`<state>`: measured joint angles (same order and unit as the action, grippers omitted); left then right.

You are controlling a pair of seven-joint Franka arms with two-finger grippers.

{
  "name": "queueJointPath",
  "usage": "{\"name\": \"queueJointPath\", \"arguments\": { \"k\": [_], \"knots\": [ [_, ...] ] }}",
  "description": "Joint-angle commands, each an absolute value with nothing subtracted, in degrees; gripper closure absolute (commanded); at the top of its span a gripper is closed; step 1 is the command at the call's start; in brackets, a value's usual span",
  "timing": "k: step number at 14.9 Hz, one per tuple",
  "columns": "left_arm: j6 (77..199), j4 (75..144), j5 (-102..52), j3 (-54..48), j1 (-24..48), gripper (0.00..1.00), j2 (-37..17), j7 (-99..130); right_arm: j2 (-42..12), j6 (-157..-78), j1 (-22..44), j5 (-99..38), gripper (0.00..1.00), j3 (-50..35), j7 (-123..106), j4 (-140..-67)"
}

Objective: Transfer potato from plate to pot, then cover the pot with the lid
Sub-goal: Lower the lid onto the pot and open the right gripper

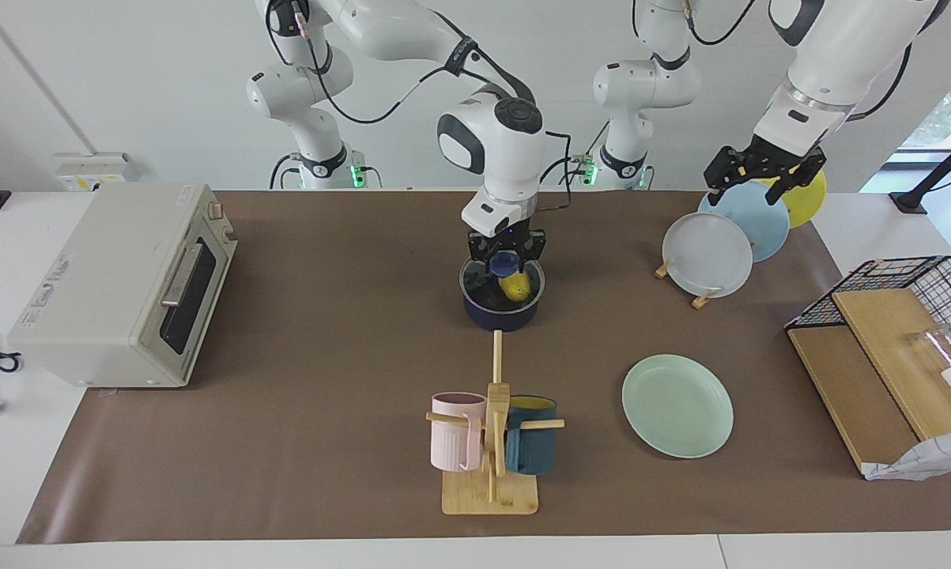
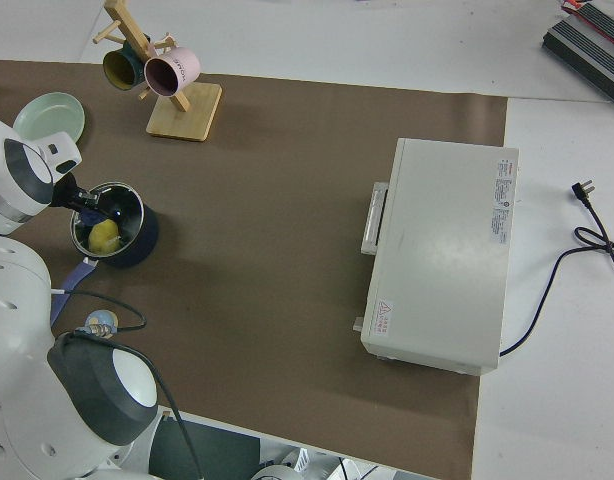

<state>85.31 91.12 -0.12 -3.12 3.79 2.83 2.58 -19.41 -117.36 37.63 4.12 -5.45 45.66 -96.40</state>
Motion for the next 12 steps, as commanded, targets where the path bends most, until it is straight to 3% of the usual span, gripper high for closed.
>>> {"name": "queueJointPath", "arguments": {
  "k": [1, 12],
  "knots": [
    [85.78, 92.81, -0.18, -3.69, 3.16, 0.0, 4.66, 2.99, -19.25, -116.1, 36.65, 3.25, 0.57, -5.71, 45.7, -95.63],
    [85.26, 92.72, -0.18, -3.52, 2.46, 0.0, 9.84, 3.34, -20.13, -116.63, 37.53, 3.15, 0.57, -5.62, 45.53, -95.71]
  ]
}}
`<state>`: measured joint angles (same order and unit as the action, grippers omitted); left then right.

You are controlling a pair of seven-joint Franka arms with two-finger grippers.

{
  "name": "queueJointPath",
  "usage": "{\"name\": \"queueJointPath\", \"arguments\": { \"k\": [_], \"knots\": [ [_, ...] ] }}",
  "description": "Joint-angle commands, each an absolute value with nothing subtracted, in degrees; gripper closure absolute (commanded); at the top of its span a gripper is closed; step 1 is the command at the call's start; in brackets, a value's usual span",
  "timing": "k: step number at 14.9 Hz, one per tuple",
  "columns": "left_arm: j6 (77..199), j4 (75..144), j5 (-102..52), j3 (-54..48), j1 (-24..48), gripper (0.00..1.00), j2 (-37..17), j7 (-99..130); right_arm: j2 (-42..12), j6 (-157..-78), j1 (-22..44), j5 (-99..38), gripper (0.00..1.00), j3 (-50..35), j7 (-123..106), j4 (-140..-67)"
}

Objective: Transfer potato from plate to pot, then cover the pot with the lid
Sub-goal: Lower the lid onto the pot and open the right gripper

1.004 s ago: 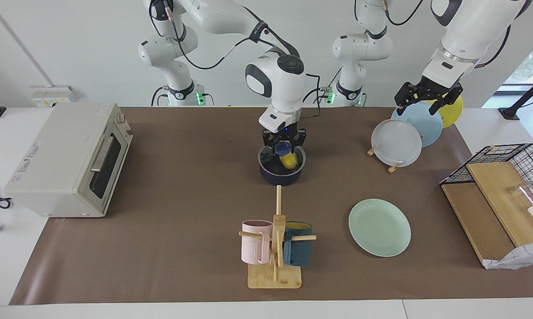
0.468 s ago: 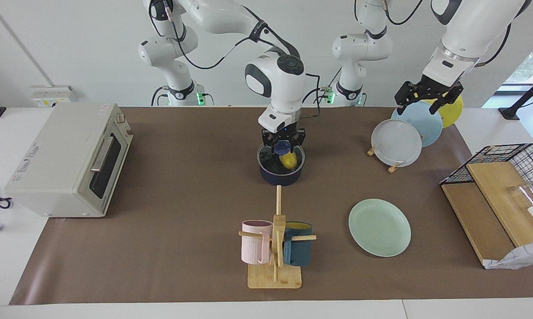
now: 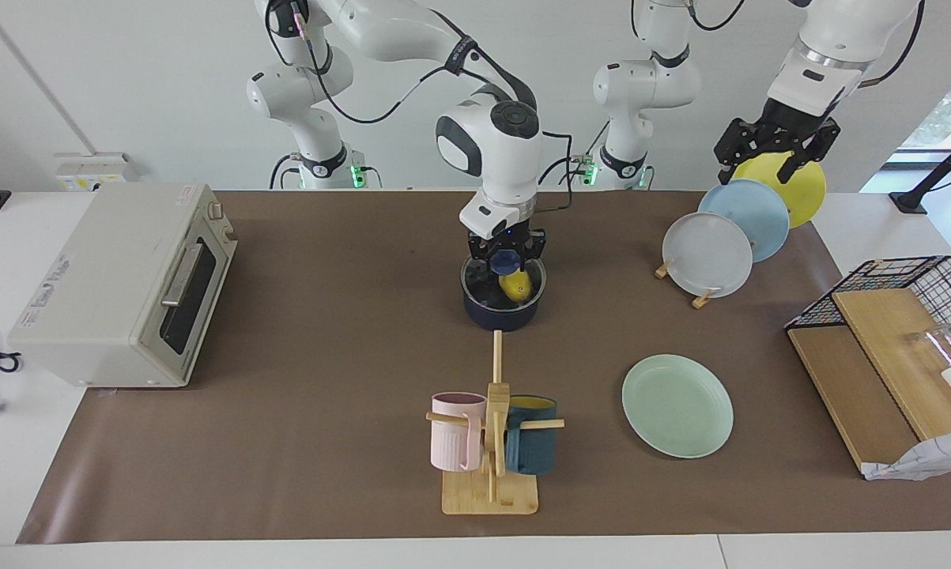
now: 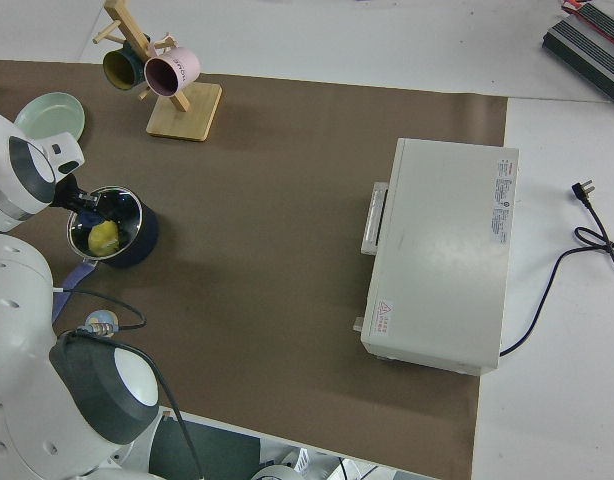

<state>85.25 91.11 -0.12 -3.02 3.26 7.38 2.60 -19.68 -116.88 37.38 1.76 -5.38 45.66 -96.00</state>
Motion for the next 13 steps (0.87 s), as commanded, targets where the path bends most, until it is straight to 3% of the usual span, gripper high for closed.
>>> {"name": "queueJointPath", "arguments": {
  "k": [1, 5, 7, 9, 10, 13],
  "knots": [
    [85.08, 93.16, -0.18, -3.6, 2.55, 0.0, 10.45, 3.6, -20.21, -116.63, 37.62, 3.86, 0.57, -5.62, 45.53, -95.71],
    [86.31, 94.66, -0.18, -3.52, 2.64, 0.0, 9.32, 2.99, -20.21, -116.81, 38.14, 5.27, 0.53, -5.62, 45.35, -95.89],
    [86.48, 94.13, -0.35, -3.6, 2.73, 0.0, 7.04, 2.9, -20.21, -116.81, 38.14, 5.27, 0.35, -5.62, 45.35, -95.8],
    [87.44, 94.48, -1.4, -3.52, 2.64, 0.0, 6.86, 2.9, -20.21, -116.2, 38.06, 5.45, 0.07, -5.62, 45.35, -94.84],
    [87.63, 94.74, -1.41, -3.52, 2.55, 0.0, 6.94, 2.9, -20.13, -116.02, 37.8, 5.45, 0.0, -5.62, 45.26, -93.96],
    [87.63, 94.83, -1.41, -3.52, 2.46, 0.0, 7.03, 3.34, -18.46, -113.66, 35.69, 5.45, 0.0, -5.54, 43.78, -91.68]
  ]
}}
